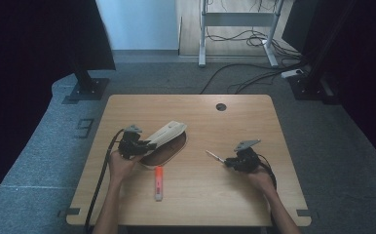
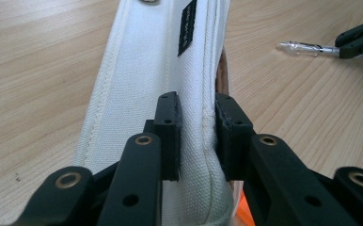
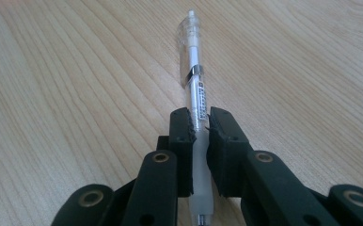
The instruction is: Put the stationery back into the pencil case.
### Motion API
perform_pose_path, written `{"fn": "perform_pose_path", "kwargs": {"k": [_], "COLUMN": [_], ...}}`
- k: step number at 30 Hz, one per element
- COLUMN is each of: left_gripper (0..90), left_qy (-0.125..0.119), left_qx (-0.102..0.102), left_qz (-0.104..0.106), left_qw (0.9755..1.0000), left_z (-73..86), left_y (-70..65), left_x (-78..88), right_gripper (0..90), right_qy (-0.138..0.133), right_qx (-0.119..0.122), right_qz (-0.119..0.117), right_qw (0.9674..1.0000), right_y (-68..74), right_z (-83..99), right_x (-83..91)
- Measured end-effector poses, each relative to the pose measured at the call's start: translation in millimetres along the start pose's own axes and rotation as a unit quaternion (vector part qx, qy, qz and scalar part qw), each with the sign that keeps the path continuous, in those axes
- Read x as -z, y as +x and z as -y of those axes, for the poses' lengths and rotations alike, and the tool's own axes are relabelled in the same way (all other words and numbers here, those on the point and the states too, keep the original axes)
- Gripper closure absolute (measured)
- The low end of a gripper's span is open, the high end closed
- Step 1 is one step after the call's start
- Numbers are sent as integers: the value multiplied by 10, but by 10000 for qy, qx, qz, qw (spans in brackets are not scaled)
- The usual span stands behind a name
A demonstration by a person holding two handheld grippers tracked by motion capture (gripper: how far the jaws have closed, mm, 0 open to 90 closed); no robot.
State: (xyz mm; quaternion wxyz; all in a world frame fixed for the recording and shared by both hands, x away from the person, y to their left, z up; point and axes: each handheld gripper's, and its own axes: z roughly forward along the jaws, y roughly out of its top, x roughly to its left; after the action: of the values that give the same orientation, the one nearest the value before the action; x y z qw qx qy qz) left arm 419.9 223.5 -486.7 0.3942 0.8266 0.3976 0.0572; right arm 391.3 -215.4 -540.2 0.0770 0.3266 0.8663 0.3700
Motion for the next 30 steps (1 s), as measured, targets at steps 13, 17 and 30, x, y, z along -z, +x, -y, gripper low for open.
{"fn": "perform_pose_path", "kwargs": {"k": [13, 17, 30], "left_gripper": [733, 733, 735], "left_qy": [1, 2, -3], "left_qx": [-11, 5, 24], "left_qz": [7, 9, 2], "left_qw": [10000, 10000, 10000], "left_z": [0, 0, -1], "left_y": [0, 1, -2], "left_x": [-4, -2, -1], "right_gripper": [781, 782, 783], "right_qy": [182, 100, -181], "right_qx": [176, 131, 146], "right_qz": [59, 75, -16], "right_qw": [9997, 9998, 9997], "right_y": [25, 35, 80], "right_z": [-81, -86, -231], "right_x": [-58, -50, 64]}}
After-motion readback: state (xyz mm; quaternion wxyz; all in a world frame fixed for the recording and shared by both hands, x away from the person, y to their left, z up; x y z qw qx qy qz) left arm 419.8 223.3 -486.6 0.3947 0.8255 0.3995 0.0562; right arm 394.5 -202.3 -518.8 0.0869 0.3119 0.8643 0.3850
